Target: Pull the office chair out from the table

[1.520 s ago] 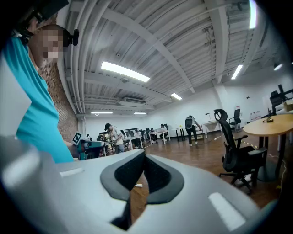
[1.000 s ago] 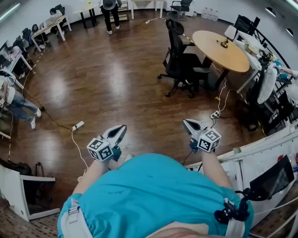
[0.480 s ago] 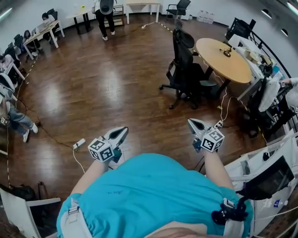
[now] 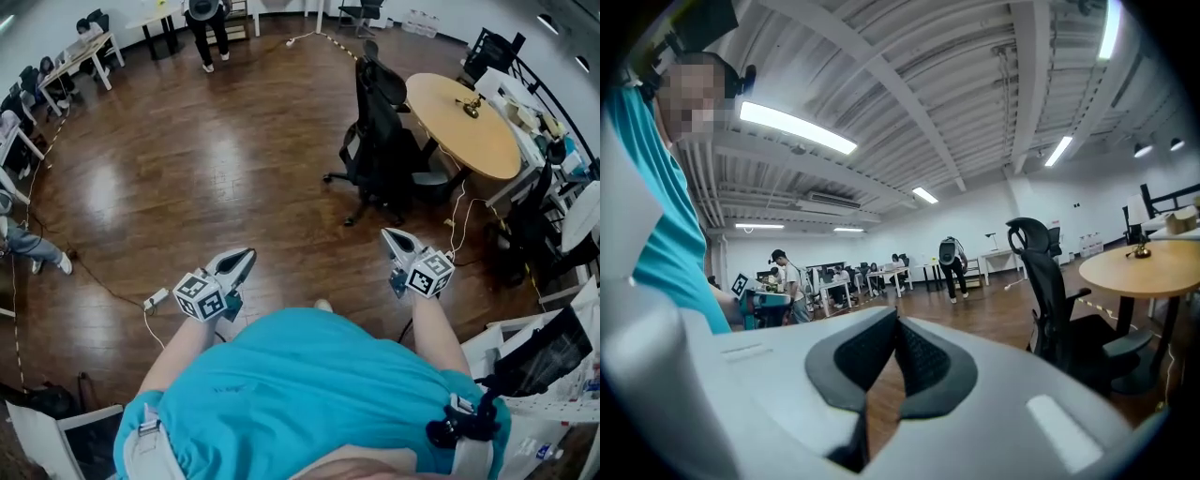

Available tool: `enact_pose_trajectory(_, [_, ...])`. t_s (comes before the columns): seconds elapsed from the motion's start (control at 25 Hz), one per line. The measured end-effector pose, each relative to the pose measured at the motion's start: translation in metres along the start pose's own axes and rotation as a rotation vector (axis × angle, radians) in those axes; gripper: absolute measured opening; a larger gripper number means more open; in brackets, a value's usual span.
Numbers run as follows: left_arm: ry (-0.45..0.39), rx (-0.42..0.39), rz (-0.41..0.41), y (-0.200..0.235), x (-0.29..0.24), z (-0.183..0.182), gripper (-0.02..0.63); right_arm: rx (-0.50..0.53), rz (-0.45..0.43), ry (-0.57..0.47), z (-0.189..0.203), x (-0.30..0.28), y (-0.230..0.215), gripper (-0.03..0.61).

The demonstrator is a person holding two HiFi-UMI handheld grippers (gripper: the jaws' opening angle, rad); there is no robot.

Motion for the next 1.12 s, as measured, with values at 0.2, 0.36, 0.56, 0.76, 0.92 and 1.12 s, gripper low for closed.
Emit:
enact_pose_trajectory(0.2, [-0.049, -0.017, -0.062, 0.011, -0.086, -0.017, 0.109, -0.001, -0.057, -0.002, -0.011, -0.023, -0.102, 0.000])
enact_pose_trajectory(0.36, [-0.059, -0.042, -0.093, 0.023, -0.150, -0.032, 0.109, 0.037, -0.104, -0.021, -0.032, -0.044, -0.171, 0.000])
enact_pose_trajectory(0.56, [-0.025, -0.050, -0.062, 0.041, -0.219, -0.039, 0.109, 0.038, -0.067, -0.021, -0.034, -0.065, -0.238, 0.000])
enact_pose_trajectory(0.76, [0.000, 0.006, -0.037, 0.110, -0.256, -0.053, 0.109, 0.054, 0.030, -0.018, -0.029, -0.105, -0.291, 0.000])
enact_pose_trajectory(0.92, [0.040, -0.013, 0.058, 0.164, -0.291, -0.080, 0.109, 0.095, 0.141, -0.004, -0.046, -0.139, -0.321, 0.000])
enact_pose_trajectory(1.12, [0.088, -0.005, 0.163, 0.214, -0.333, -0.131, 0.109, 0.155, 0.261, 0.016, -0.082, -0.177, -0.358, 0.046])
Point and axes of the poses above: the fingertips, and each gripper's own axes: x backward along the fingers, y to its left, z out of its underside, the point moved 2 cm from there along x, backward along the fingers, and after that the axes turned 10 degrees about x, right-handed, at the moved point
